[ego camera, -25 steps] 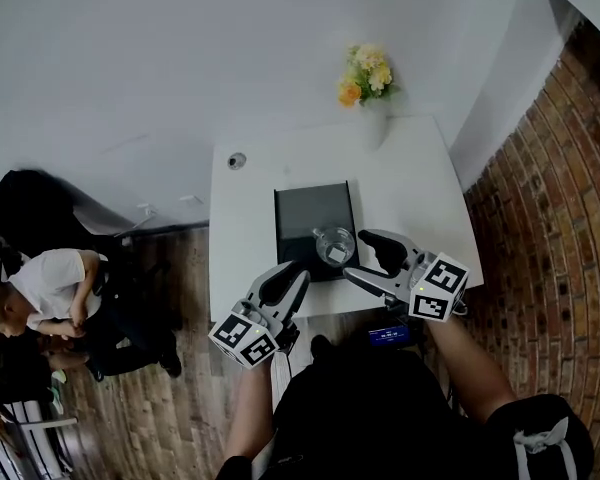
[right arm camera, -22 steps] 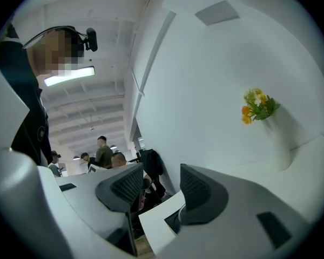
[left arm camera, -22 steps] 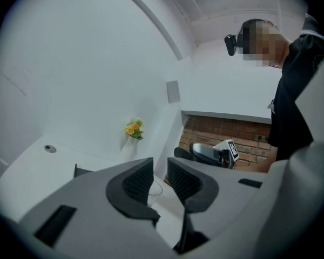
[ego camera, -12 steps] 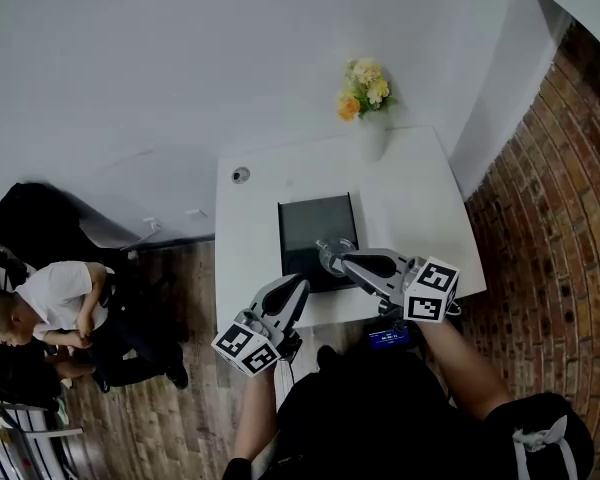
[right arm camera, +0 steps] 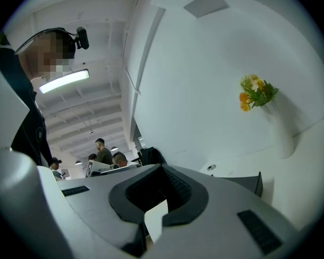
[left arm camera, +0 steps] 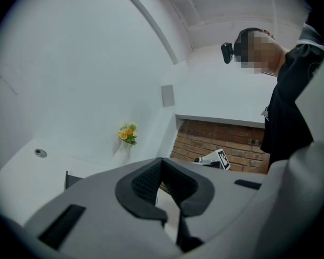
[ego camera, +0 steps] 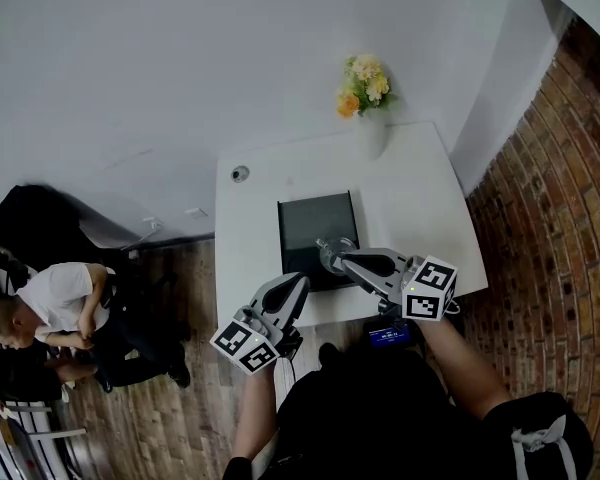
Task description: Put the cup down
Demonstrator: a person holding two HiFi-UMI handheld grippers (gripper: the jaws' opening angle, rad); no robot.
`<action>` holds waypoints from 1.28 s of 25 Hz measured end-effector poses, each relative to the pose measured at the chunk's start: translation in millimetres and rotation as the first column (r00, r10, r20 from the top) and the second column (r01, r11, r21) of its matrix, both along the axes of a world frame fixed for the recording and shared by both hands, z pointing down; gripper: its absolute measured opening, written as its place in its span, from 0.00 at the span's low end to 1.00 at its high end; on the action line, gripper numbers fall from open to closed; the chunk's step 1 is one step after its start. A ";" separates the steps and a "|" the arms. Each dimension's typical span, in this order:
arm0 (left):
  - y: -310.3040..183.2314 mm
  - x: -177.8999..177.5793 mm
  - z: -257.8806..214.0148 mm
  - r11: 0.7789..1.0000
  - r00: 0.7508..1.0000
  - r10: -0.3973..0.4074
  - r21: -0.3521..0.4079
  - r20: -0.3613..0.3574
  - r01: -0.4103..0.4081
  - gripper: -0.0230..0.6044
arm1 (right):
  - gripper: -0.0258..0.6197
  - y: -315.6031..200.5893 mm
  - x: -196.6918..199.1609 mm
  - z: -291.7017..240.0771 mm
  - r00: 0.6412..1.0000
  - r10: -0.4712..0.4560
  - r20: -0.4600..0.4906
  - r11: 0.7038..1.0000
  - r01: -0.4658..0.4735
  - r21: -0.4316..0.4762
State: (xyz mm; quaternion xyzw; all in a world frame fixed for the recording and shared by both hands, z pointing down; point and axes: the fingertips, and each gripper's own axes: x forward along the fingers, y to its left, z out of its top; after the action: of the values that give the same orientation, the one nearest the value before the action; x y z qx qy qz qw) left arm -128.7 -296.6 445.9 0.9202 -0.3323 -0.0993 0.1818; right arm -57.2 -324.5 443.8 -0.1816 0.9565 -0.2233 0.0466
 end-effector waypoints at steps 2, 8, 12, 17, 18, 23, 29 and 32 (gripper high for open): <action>0.0 1.0 0.1 1.000 1.000 0.004 -0.007 -0.014 -0.004 0.05 | 0.06 0.1 0.5 2.3 1.000 0.001 -0.006 1.000 -0.001 -0.002; 0.5 2.5 -2.9 1.000 0.999 0.013 -0.017 -0.046 -0.014 0.05 | 0.06 -0.3 3.2 7.2 1.000 0.012 -0.018 1.000 -0.013 -0.012; 1.4 2.7 -1.9 1.000 0.999 0.013 -0.023 -0.048 -0.014 0.05 | 0.06 -1.9 5.2 10.1 0.999 0.025 -0.028 1.000 -0.026 -0.017; 3.3 3.1 -2.1 0.999 0.998 0.012 -0.030 -0.064 -0.014 0.05 | 0.06 -1.5 4.5 12.4 0.998 0.030 -0.051 1.000 -0.030 -0.006; 3.7 3.2 -1.8 0.999 0.998 0.012 -0.030 -0.063 -0.014 0.05 | 0.06 -1.6 4.3 12.7 0.998 0.031 -0.053 0.999 -0.031 -0.004; 4.3 0.5 -1.2 1.000 0.998 0.005 -0.030 -0.064 -0.007 0.05 | 0.06 -1.8 3.2 12.8 0.998 0.032 -0.050 0.999 -0.032 -0.005; 6.0 -0.5 1.6 0.999 0.998 0.001 -0.038 -0.064 -0.004 0.05 | 0.06 -1.5 5.4 14.7 0.998 0.036 -0.048 0.999 -0.036 -0.010; 6.6 -0.5 2.3 0.999 0.998 0.004 -0.041 -0.063 -0.006 0.05 | 0.06 -1.8 6.0 14.7 0.998 0.041 -0.048 0.999 -0.041 -0.010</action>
State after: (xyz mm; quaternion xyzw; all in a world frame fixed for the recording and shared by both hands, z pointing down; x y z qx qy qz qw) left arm -129.2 -290.0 448.3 0.9135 -0.3260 -0.1209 0.2113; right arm -51.2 -326.3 458.5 -0.2066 0.9523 -0.2230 0.0272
